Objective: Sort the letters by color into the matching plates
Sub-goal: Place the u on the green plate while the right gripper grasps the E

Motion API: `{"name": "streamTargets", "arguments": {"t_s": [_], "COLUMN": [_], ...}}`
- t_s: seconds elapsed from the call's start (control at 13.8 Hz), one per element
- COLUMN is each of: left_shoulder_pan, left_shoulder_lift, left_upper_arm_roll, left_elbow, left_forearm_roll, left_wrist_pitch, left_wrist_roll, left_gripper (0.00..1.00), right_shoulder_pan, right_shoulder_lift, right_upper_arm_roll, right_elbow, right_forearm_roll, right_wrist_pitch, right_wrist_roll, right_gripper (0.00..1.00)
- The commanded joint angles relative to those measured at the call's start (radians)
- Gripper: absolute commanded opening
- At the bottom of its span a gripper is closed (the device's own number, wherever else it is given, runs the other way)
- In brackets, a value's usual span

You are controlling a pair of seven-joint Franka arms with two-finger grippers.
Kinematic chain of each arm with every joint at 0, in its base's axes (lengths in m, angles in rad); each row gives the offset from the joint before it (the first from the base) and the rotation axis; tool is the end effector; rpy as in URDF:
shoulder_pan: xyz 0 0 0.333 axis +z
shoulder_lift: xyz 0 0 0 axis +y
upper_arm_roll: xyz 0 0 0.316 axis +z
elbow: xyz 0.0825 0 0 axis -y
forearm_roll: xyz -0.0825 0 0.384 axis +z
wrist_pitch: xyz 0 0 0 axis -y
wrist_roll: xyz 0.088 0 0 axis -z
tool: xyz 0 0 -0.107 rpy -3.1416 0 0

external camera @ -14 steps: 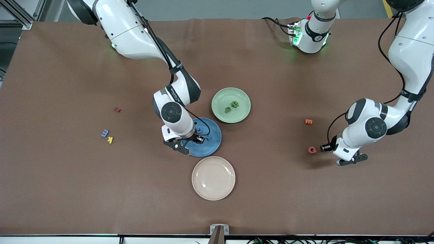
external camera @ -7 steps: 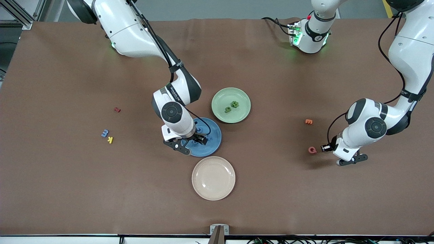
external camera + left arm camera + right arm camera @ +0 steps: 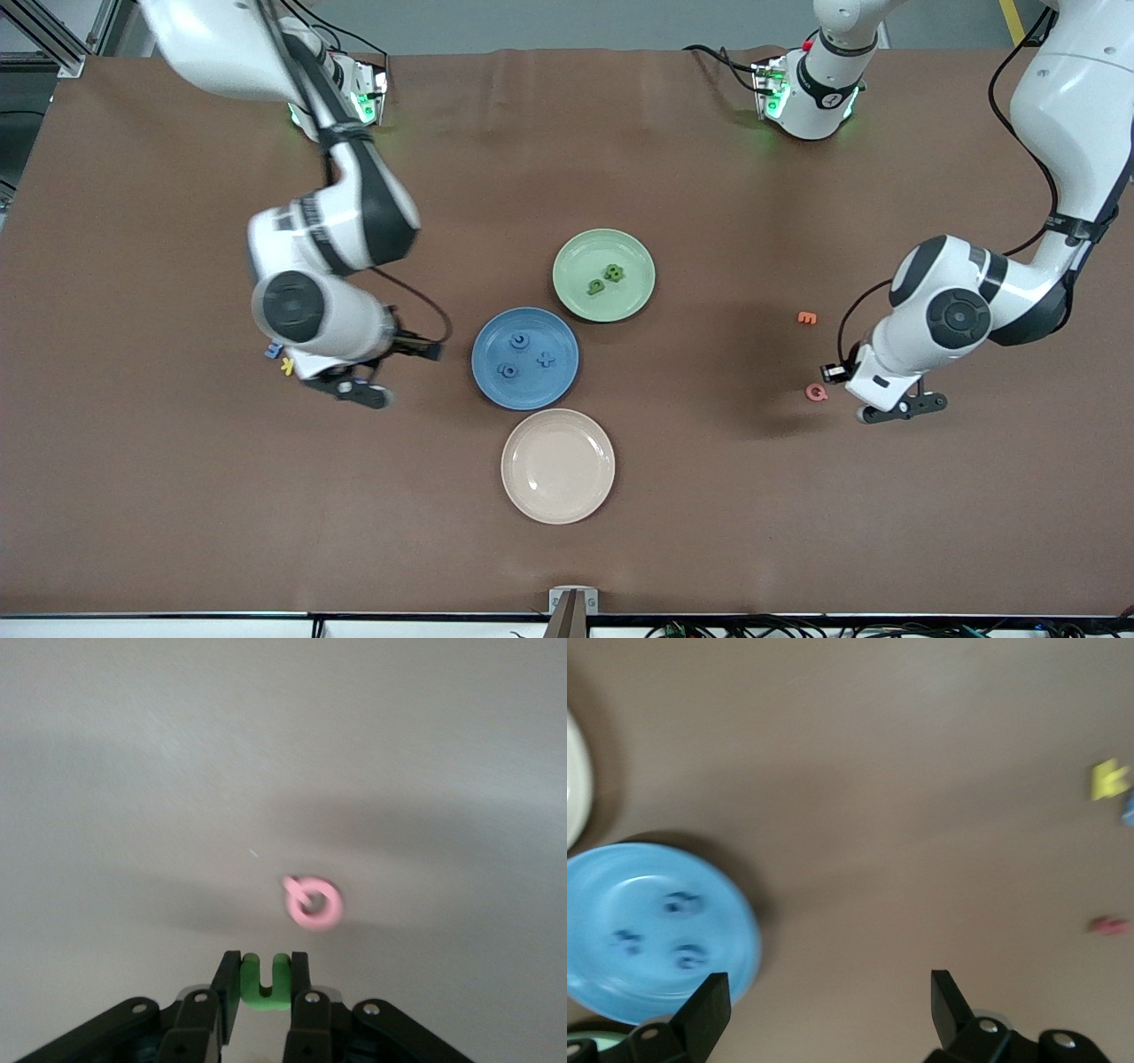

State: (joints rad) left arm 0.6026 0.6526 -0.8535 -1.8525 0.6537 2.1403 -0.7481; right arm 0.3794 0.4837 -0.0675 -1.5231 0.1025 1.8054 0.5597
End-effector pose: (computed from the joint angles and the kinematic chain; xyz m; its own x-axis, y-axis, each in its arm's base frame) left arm 0.6200 -0.0938 0.2593 0.9817 0.1871 -0.0357 0.1839 -0.9798 -0.0787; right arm 0.6310 0.2189 0.3653 0.9406 -0.2732 -0.2016 -0.2679 -0.9620 0.0537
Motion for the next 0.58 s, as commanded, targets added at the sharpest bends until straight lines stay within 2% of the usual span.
{"name": "streamTargets", "arguments": {"t_s": [0.0,0.14,0.51], "left_shoulder_pan": [0.003,-0.01,-0.18], "left_shoulder_lift": [-0.019,-0.011,0.002], "left_upper_arm_roll": [-0.091,-0.148,-0.154], "left_elbow": [-0.014,-0.02,-0.014], "left_forearm_roll": [0.0,-0.006,-0.013], "left_wrist_pitch": [-0.065,-0.066,-0.065], "left_wrist_roll": [-0.136,-0.235,-0.466], "left_gripper": [0.0,0.0,0.0], "right_shoulder_pan": [-0.101,-0.161,-0.319], "right_shoulder_lift": [-0.063,-0.068,-0.066], "right_upper_arm_roll": [0.02,0.02,0.02], "right_elbow": [-0.1,-0.123,-0.193], "right_forearm_roll": [-0.056,-0.078,-0.078], "right_wrist_pitch": [0.009,0.012,0.087], "right_wrist_roll": [-0.168,-0.262,-0.518], "right_gripper": [1.0,1.0,1.0]}}
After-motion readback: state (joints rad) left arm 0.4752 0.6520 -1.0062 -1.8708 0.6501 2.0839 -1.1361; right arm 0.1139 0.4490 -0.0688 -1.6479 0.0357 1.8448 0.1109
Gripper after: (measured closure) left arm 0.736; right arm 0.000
